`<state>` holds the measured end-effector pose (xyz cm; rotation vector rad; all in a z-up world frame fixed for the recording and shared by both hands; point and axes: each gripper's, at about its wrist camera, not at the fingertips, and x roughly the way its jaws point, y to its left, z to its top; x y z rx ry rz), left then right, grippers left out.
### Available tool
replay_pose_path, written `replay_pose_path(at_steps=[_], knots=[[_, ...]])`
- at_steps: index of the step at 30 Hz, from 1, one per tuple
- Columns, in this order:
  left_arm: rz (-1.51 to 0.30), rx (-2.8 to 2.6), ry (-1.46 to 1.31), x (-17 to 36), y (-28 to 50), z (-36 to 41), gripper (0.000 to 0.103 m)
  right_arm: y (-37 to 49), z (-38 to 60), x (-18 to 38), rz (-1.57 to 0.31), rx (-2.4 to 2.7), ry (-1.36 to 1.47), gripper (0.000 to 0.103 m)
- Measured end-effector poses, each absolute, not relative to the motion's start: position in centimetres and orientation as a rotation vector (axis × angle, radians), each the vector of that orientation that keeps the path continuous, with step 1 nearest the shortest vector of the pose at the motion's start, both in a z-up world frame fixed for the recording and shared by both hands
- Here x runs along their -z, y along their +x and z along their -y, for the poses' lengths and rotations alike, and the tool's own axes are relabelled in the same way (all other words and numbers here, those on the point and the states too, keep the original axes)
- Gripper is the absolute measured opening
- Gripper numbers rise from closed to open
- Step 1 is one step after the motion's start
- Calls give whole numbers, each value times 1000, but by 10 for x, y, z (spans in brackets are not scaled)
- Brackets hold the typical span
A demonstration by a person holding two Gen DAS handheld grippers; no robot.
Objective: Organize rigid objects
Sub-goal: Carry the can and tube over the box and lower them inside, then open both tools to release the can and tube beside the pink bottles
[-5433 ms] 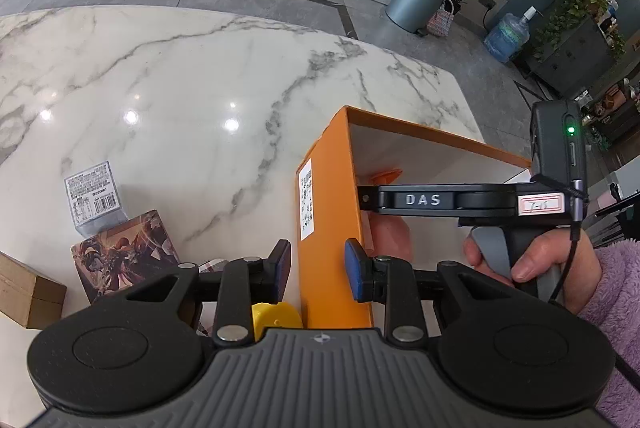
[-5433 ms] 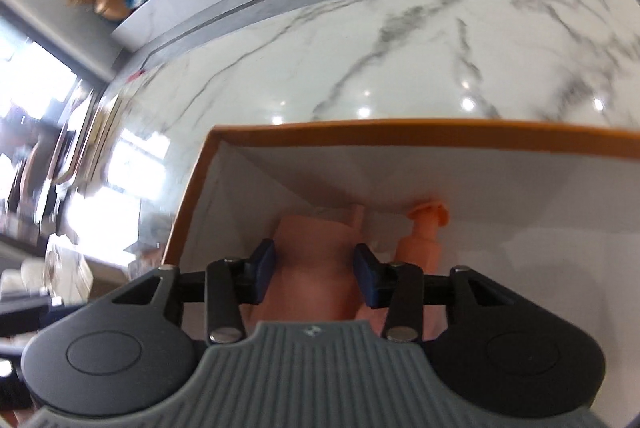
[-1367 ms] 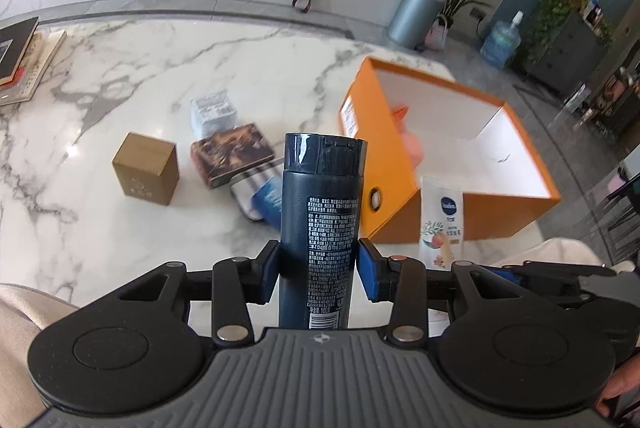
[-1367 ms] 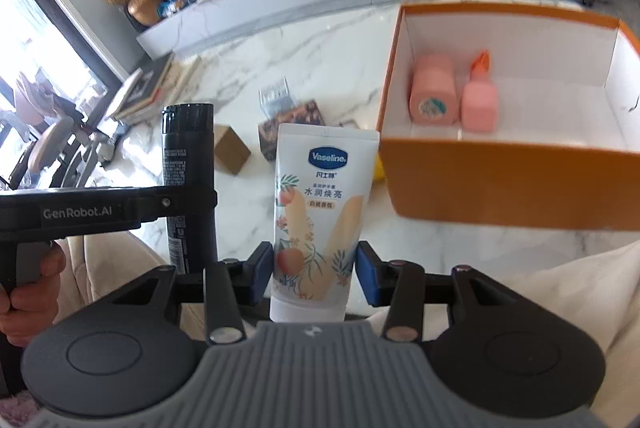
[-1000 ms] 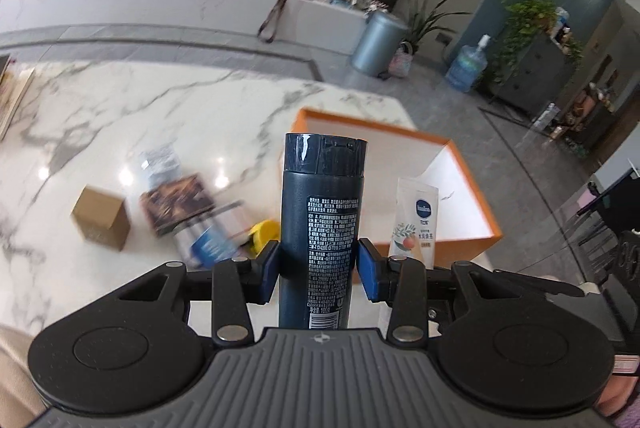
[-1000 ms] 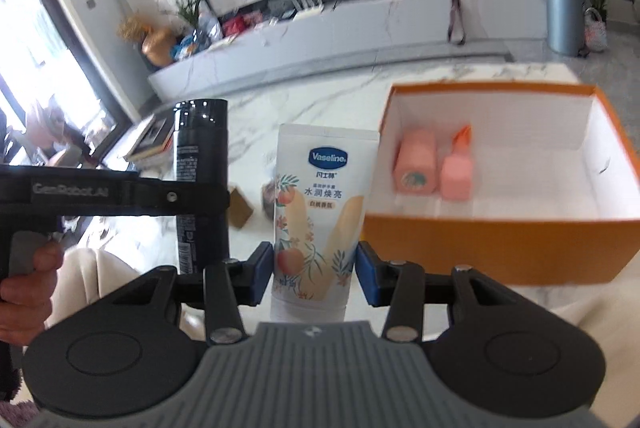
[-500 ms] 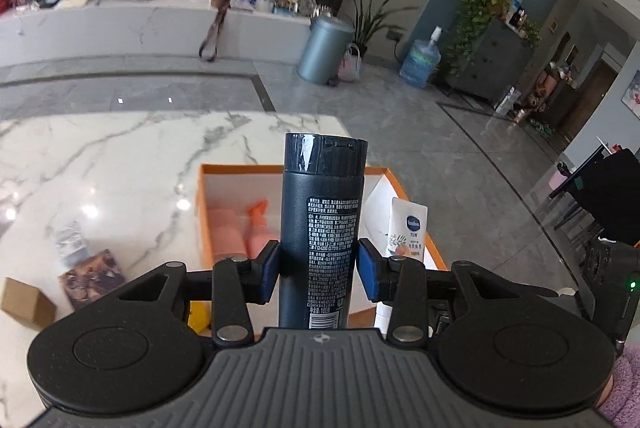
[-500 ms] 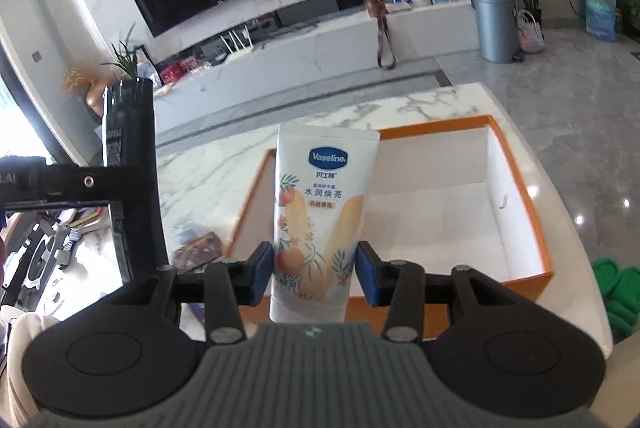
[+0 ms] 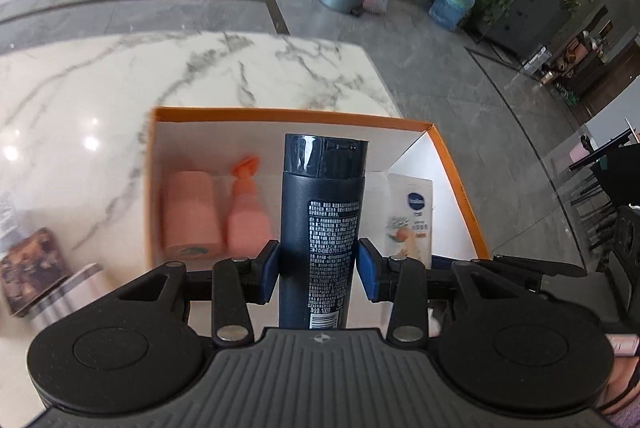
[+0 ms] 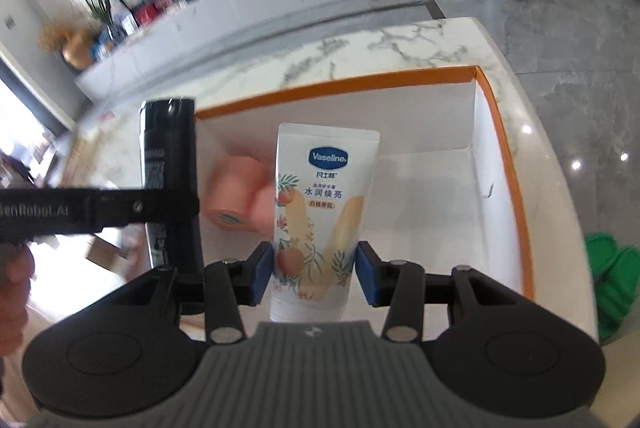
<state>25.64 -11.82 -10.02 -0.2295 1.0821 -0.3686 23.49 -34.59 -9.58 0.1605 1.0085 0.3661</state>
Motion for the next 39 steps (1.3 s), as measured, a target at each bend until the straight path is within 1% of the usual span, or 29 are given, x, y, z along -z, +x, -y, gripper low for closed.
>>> replay_pose_path(at_steps=[11,16,20,24,28,33,39], knots=[[-1229,355,-178,158,315,158,42,299,337,143,-1155,-353,55,47],[-1213,372,-162,161,329,163,41,315,324,159,-1180,-359,-19,47],[-1207,364,-171,167,336,162,41,327,322,170,-1198,-361,-14,47],[-1271,379,-191,175,345,157,38,326,321,173,-1236,-389,1,47],[-1353,382,-140,191,348,163,37,318,320,177,-1265,-406,-7,46],[-1267,348,-83,186,338,164,38,321,324,174,-1249,-350,12,46],[-1193,313,-84,161,332,146,38,327,323,172,-1250,-321,35,46]])
